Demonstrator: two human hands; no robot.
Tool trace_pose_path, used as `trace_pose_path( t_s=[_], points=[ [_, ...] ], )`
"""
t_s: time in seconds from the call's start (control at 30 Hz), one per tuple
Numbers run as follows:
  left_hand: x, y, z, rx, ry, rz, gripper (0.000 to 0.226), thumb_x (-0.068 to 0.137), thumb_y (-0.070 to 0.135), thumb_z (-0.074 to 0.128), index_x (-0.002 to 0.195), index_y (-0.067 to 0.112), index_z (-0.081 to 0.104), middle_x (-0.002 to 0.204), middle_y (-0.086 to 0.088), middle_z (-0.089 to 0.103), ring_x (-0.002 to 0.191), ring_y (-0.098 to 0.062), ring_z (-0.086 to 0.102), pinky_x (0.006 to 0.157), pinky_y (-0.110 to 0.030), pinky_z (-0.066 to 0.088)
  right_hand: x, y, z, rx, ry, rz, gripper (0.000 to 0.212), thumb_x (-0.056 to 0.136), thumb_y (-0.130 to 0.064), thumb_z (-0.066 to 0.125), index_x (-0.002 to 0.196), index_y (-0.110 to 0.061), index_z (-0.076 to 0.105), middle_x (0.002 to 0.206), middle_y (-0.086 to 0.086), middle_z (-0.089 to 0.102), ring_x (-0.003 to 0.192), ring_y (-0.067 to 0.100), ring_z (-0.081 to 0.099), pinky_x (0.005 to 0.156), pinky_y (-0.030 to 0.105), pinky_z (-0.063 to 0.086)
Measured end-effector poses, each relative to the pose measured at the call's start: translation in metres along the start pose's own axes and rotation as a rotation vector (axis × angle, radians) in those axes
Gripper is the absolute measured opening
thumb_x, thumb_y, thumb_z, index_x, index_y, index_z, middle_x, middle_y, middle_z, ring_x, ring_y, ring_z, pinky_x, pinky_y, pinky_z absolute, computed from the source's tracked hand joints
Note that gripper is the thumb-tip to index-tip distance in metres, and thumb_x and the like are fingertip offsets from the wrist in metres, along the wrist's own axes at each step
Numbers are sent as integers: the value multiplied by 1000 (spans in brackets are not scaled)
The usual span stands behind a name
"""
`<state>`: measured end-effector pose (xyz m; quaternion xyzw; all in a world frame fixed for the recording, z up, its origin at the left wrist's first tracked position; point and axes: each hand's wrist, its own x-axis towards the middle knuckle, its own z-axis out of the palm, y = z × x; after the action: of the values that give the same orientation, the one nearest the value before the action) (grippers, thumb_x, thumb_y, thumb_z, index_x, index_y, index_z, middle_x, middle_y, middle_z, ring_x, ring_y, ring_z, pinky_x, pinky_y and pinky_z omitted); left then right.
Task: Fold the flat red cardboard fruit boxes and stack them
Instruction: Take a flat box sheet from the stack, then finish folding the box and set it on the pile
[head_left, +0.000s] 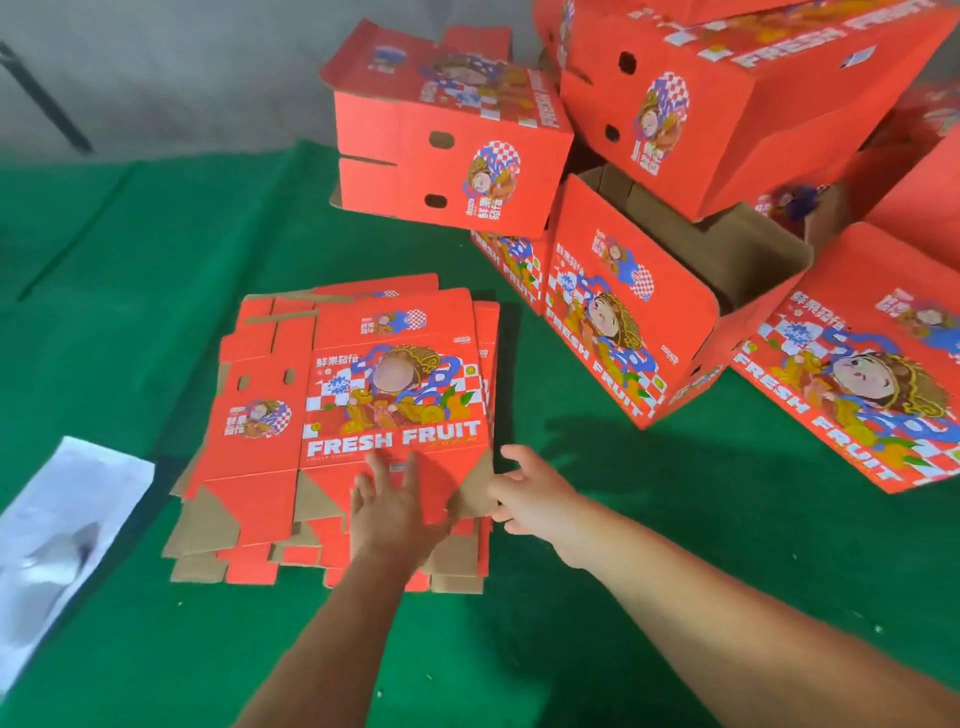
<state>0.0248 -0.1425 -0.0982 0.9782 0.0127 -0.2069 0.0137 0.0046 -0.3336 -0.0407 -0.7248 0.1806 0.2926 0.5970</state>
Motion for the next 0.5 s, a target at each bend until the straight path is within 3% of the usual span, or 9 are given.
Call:
trace_pose_path(
  t_s=[0.1,0.17,0.23,0.33,0.37,0.43,0.5],
  points=[
    [-4,-5,13,70,131,93,75,98,68,43,156,23,31,160,-16,29,141,-37,42,106,-47,49,10,7,3,7,28,101,63,99,-25,53,158,-22,31,127,8,62,96,21,65,100,45,54],
    [-10,-2,15,34,199,163,53,102,57,45,142,23,47,149,-9,43,126,-28,55,89,-42,57,17,13,3,31,-2,159,44,101,-23,49,144,-14,50,134,21,62,102,30,68,106,51,51],
    [-22,5,16,-42,269,254,32,101,43,57,126,23,61,127,-6,56,104,-26,65,73,-41,59,27,16,8,64,20,180,34,101,-29,54,127,-9,64,116,15,70,89,24,67,91,38,60],
    [-39,13,25,-62,355,376,30,82,23,84,109,18,72,115,-9,66,84,-27,72,56,-37,58,43,17,18,133,141,224,32,99,-32,64,115,-5,60,86,8,58,64,18,51,56,26,42],
    [-42,16,28,-73,388,389,32,83,25,85,112,19,73,119,-9,68,87,-27,73,58,-37,60,45,19,18,152,178,248,28,102,-29,60,113,-5,51,83,6,52,58,16,44,51,26,36],
    [-44,18,32,-184,351,359,37,95,35,74,130,27,68,143,-5,62,119,-28,68,84,-42,60,46,29,11,100,208,241,17,105,-23,51,113,-8,47,78,4,49,52,14,35,47,28,29],
    [-47,17,43,-282,290,339,48,101,39,64,148,36,54,164,5,36,148,-28,43,117,-45,39,39,37,-6,19,205,188,16,104,-18,53,116,-10,60,69,0,53,42,10,33,41,26,27]
  ],
)
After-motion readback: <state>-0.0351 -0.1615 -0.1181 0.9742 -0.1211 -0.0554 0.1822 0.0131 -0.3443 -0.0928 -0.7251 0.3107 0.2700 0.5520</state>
